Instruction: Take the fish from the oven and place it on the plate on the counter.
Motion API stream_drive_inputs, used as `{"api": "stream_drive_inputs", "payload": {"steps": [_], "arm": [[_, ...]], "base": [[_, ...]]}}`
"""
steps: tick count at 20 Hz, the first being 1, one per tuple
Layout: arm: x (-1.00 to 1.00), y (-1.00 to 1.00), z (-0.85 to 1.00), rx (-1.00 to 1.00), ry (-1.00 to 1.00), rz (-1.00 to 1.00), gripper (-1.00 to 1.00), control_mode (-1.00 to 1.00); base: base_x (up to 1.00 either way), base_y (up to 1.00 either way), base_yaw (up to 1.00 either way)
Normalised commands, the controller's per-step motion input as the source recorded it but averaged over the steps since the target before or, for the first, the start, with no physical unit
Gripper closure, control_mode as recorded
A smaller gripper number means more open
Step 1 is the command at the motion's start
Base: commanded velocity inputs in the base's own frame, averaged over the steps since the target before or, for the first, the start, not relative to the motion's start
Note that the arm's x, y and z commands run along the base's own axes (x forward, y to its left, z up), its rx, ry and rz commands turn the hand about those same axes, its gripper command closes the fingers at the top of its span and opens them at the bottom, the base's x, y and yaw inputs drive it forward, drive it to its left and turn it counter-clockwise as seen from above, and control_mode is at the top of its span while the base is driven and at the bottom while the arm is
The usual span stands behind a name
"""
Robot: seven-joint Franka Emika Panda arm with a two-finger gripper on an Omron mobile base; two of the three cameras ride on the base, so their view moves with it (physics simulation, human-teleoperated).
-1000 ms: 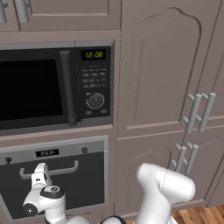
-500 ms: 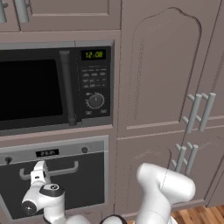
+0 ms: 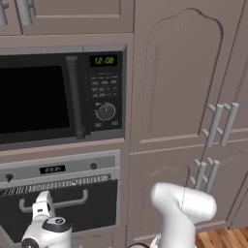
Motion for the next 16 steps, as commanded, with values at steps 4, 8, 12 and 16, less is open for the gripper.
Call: {"api": "stream_drive_inputs", "payload": {"steps": [4,8,12,16], "arm": [[-0.91,0.00,-0.68,0.00,0.20,0.00,1.00,-1.00],[-0.80,0.00,-0.85,0.00,0.18,0.00,1.00,-1.00],[-0.76,0.00,-0.91,0.00,0.18,0.00,1.00,-1.00],[-0.72,0.00,-0.93,0.00,0.16,0.00,1.00,-1.00]], "base": [[0.00,0.00,0.00],[0.00,0.00,0.00],[0.00,0.00,0.00],[0.00,0.00,0.00]]}}
